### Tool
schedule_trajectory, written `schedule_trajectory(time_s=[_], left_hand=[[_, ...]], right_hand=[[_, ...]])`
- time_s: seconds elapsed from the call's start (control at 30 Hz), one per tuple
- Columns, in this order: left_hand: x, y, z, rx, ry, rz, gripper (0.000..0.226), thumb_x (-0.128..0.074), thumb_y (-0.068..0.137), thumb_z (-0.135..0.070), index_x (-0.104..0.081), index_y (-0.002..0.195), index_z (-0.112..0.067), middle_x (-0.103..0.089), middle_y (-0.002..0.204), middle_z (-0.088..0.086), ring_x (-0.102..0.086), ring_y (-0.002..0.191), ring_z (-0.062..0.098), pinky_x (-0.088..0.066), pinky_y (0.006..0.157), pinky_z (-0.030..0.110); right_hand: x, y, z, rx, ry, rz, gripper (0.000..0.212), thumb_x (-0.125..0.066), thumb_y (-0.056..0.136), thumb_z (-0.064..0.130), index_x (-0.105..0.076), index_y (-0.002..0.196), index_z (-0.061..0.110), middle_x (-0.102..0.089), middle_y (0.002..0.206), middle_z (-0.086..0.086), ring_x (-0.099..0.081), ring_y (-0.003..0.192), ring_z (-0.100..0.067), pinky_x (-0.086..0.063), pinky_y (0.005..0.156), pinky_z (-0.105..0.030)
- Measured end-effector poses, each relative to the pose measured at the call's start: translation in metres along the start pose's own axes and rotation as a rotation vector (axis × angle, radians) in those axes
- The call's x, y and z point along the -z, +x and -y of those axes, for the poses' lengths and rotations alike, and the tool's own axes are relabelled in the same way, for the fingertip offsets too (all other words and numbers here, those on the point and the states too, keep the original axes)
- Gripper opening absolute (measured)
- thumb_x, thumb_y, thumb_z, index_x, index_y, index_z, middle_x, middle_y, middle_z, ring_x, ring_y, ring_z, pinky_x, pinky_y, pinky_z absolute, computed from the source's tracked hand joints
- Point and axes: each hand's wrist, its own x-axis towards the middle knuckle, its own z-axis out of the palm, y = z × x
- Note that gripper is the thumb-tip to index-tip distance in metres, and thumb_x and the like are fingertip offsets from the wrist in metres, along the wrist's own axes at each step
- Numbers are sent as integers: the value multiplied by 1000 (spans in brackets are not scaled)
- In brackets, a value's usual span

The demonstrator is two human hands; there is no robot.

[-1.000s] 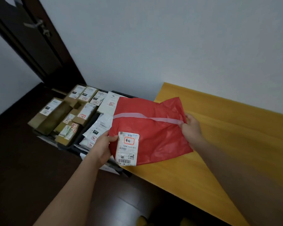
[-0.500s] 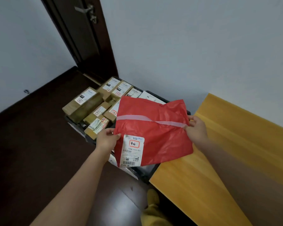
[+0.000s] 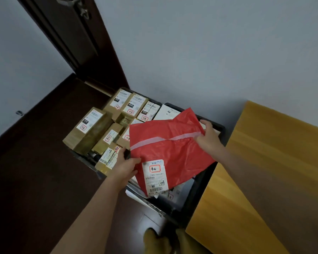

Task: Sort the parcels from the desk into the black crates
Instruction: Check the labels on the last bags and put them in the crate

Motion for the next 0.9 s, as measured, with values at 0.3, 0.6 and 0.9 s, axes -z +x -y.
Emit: schedule_trajectory(time_s=[0.3,0.6,0.9], left_hand=[[4,77,14,34,1009,283,27,-62,83,-25,-67,99,-5,-67,98,14,-64,91,25,-46,76,33],[3,147,12,-485,1384,517,67,-59,93,-28,-29,153,-33,-14,163,3,-14,149,33,-22,119,50],[4,188,58,-517,1497,568,76,-59,90,-31,-18,152,-46,-10,162,11,-20,143,39,-21,118,48]], right_hand=[[-26,6,-21,0,-210,-47,79,-63,86,14,-26,153,33,-42,150,2,-46,131,-26,-42,107,-46],[-108,-36,-68,-305,-28,5,68,-58,92,7,-32,153,22,-33,156,-6,-37,140,-23,-32,117,-38],[-157,-62,-125,-537,197,22,69,-45,97,0,-21,156,26,-24,160,-8,-32,143,-25,-36,112,-33]])
